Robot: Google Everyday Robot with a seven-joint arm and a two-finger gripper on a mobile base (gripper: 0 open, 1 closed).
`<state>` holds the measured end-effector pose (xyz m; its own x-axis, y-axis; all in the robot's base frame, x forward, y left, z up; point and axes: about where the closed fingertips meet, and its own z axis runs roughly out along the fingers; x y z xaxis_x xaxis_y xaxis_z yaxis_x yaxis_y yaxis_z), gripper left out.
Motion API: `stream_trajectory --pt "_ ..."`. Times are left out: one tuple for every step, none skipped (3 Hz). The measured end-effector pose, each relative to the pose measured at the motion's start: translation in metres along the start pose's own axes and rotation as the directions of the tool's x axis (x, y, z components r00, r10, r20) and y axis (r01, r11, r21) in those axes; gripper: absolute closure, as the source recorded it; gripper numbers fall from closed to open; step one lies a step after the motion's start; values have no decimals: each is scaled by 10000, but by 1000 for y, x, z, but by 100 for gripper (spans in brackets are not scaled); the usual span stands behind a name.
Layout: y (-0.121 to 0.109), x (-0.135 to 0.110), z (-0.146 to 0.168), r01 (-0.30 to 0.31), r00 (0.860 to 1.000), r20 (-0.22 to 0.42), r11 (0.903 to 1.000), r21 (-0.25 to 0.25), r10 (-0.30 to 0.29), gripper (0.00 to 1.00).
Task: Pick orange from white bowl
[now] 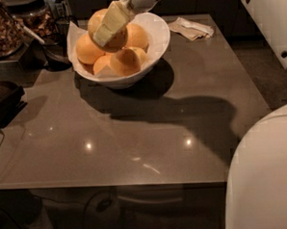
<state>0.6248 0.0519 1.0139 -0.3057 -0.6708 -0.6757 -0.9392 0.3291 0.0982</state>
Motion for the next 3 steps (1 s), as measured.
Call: stream_trajectory --pt "0 0 0 0 10000 1 10000 1 0 100" --pt "20 3 -8 -384 9991 158 9992 88 383 100" --pt "49 14 -18 -1050 9930 571 9940 289 1032 100"
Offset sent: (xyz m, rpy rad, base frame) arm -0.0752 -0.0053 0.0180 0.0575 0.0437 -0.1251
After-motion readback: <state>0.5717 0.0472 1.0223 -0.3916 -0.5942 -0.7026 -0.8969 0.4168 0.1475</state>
